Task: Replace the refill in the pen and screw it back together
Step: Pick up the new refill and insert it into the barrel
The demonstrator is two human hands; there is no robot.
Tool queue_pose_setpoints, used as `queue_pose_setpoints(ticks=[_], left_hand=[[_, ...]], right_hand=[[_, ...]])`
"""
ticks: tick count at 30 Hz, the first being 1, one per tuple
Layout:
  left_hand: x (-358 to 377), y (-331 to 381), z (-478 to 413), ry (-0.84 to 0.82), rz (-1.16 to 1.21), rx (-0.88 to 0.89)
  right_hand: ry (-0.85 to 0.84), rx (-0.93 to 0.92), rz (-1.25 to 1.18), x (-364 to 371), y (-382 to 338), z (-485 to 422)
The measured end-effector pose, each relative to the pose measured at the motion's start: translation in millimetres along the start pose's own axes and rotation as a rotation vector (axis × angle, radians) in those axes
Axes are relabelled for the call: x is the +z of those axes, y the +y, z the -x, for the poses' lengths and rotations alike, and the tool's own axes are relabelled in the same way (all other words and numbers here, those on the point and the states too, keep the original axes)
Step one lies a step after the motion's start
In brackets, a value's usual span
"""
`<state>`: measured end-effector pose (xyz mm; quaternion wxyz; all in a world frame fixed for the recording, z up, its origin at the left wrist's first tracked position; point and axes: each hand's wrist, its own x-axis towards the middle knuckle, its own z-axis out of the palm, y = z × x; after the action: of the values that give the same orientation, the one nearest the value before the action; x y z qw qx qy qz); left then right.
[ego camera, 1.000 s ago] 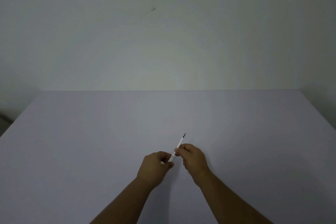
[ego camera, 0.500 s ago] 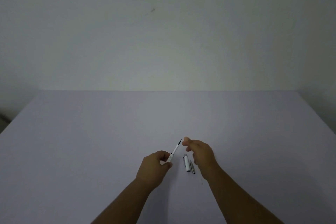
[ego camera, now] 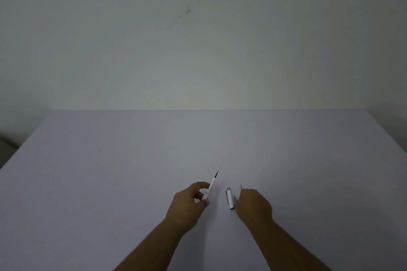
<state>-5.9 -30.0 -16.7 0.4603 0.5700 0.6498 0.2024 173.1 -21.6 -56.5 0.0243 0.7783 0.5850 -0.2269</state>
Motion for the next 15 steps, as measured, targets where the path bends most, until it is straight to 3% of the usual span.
queue_pose_setpoints(ticks=[7, 10, 15], left_hand=[[-1, 0, 1, -0.010, -0.007, -0.006], [-2, 1, 1, -0.016, -0.015, 0.002], [-2, 4, 1, -0.021, -0.037, 0.021]], right_hand=[[0.036, 0.108, -0.156, -2, -6, 2], [0.083, 0.124, -0.456, -13, -11, -5], [0.014, 0.089, -1.186, -43, -25, -9]])
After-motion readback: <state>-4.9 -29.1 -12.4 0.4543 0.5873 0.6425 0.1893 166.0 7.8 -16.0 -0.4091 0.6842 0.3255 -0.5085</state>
